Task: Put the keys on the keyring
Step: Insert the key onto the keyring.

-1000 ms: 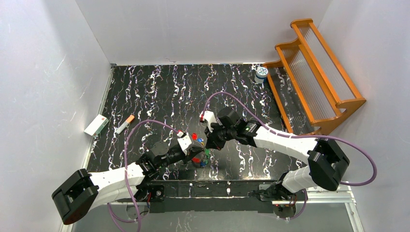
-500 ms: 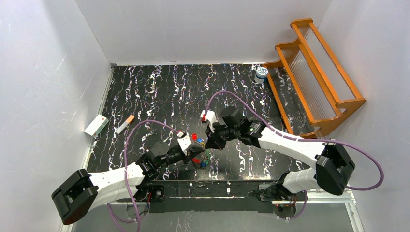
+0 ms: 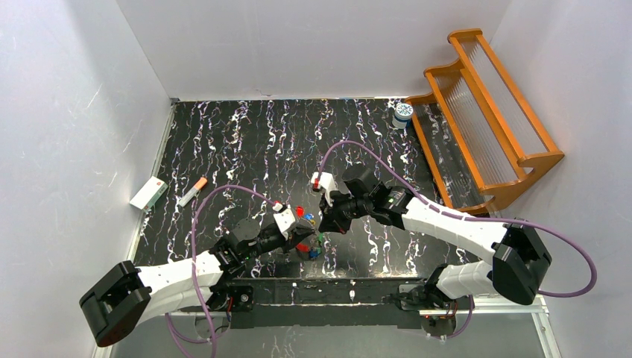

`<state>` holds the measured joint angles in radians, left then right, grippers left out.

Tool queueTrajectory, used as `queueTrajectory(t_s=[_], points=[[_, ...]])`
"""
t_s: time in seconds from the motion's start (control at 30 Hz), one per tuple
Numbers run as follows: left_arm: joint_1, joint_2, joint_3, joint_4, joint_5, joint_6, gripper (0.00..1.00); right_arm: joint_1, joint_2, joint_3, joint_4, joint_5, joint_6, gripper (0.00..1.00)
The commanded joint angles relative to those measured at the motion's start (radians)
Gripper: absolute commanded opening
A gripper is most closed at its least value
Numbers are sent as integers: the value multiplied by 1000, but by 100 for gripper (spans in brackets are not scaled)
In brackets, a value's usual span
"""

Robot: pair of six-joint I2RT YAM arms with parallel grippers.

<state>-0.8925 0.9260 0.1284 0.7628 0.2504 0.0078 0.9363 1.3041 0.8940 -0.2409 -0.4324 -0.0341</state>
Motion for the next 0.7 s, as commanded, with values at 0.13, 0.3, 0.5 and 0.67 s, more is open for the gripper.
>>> queueTrajectory(t_s=[0.13,0.3,0.5,0.67], points=[[-1,-11,16,40,-2,-2,0,5,35,66,46,-46,-7,1],[-2,-11,18,40,-2,0,0,12,65,91,63,-54,-8,1],[-2,-10,19,40,0,-1,0,16,74,95,69,-15,-11,1],[-3,-12,19,40,0,-1,0,16,86,99,55,9,-9,1]])
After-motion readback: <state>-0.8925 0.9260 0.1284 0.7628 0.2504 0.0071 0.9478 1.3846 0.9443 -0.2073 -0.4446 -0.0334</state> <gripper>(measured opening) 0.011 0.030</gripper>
